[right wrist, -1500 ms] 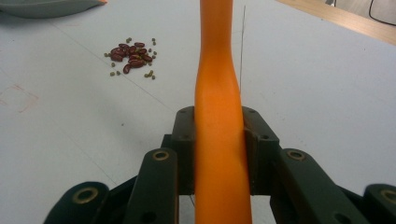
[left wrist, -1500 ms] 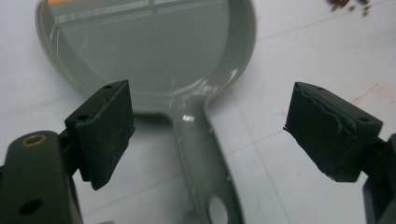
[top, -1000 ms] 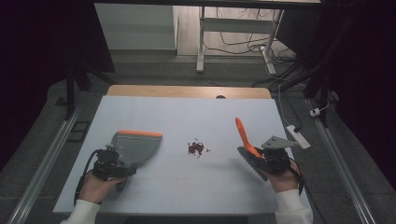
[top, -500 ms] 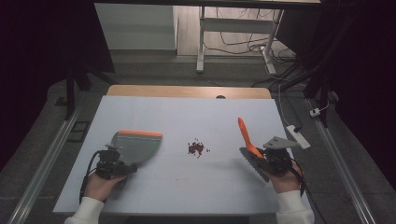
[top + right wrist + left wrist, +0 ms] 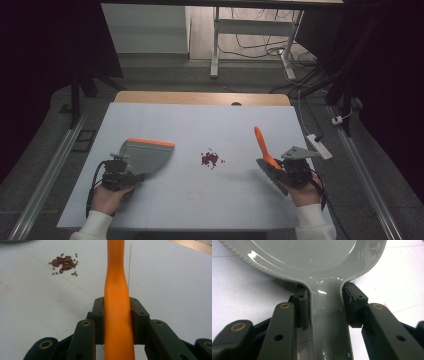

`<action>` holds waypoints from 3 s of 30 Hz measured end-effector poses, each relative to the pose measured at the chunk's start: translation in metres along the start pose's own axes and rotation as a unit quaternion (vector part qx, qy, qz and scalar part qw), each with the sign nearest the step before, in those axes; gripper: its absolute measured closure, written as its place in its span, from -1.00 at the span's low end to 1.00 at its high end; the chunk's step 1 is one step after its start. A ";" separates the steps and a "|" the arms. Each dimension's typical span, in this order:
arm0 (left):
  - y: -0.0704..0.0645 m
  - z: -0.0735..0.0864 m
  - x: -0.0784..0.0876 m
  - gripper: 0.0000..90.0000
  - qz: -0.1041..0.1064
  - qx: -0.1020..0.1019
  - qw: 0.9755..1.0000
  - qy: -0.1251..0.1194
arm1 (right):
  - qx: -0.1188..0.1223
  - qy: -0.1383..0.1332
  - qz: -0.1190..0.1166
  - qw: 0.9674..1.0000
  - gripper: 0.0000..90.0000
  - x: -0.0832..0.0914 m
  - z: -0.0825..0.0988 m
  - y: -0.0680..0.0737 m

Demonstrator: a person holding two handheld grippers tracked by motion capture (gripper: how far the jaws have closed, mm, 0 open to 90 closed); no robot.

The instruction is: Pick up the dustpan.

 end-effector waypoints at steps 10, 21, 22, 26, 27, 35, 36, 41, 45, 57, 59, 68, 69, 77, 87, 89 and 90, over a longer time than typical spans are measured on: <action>0.004 -0.001 0.005 0.38 0.000 -0.011 1.000 -0.020 | -0.002 -0.003 0.002 1.000 0.56 0.002 0.000 -0.002; 0.005 -0.003 0.015 0.38 0.018 -0.036 0.997 -0.060 | -0.002 -0.009 0.002 1.000 0.56 0.004 -0.002 -0.003; 0.004 -0.003 0.016 0.38 0.020 -0.038 0.997 -0.065 | -0.002 -0.009 0.002 1.000 0.56 0.004 -0.002 -0.003; 0.007 -0.004 0.018 0.38 0.024 -0.044 0.996 -0.074 | -0.001 -0.008 0.002 1.000 0.56 0.003 -0.001 -0.003; 0.009 -0.004 0.019 0.38 0.028 -0.045 0.996 -0.075 | -0.001 -0.008 0.002 1.000 0.56 0.003 -0.002 -0.002; 0.012 -0.006 0.023 0.38 0.061 -0.069 0.991 -0.096 | 0.004 -0.013 0.000 1.000 0.56 0.003 -0.004 -0.001; 0.012 -0.007 0.023 0.38 0.063 -0.077 0.990 -0.099 | 0.003 -0.016 0.000 1.000 0.56 0.002 -0.006 -0.001; 0.013 -0.014 0.021 0.38 0.072 -0.100 0.987 -0.101 | 0.006 -0.020 0.000 1.000 0.56 0.001 -0.009 -0.001; 0.017 -0.022 0.020 0.38 0.079 -0.119 0.984 -0.108 | 0.003 -0.026 -0.008 1.000 0.56 -0.003 -0.013 -0.001; 0.017 -0.035 0.016 0.38 0.112 -0.137 0.978 -0.108 | -0.002 -0.028 -0.008 1.000 0.56 -0.015 -0.026 0.002; 0.015 -0.034 0.017 0.38 0.116 -0.147 0.977 -0.106 | 0.001 -0.031 -0.008 0.999 0.56 -0.016 -0.029 0.002; 0.005 -0.028 0.031 0.38 0.124 -0.178 0.970 -0.111 | 0.000 -0.042 -0.019 0.999 0.56 -0.019 -0.036 0.010; 0.004 -0.028 0.031 0.38 0.125 -0.180 0.969 -0.111 | 0.001 -0.042 -0.021 0.999 0.56 -0.019 -0.037 0.011; -0.004 -0.028 0.032 0.38 0.138 -0.202 0.964 -0.107 | -0.005 -0.054 -0.029 0.998 0.56 -0.021 -0.044 0.013; -0.015 -0.024 0.029 0.38 0.144 -0.236 0.957 -0.089 | -0.011 -0.051 -0.032 0.998 0.56 -0.031 -0.047 0.010; -0.018 -0.023 0.028 0.38 0.148 -0.246 0.954 -0.085 | -0.011 -0.049 -0.033 0.998 0.56 -0.034 -0.048 0.010; -0.020 -0.022 0.028 0.38 0.151 -0.250 0.953 -0.084 | -0.011 -0.049 -0.033 0.998 0.56 -0.035 -0.048 0.011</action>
Point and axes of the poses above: each handheld gripper's, and its own axes: x roughly backward along the jaws, z roughly out of its underside, y roughly to its left, the point moved 4 cm from there along -x, roughly forward along the jaws, and after that the axes turned 6 degrees about -z, right-handed, at the moved point
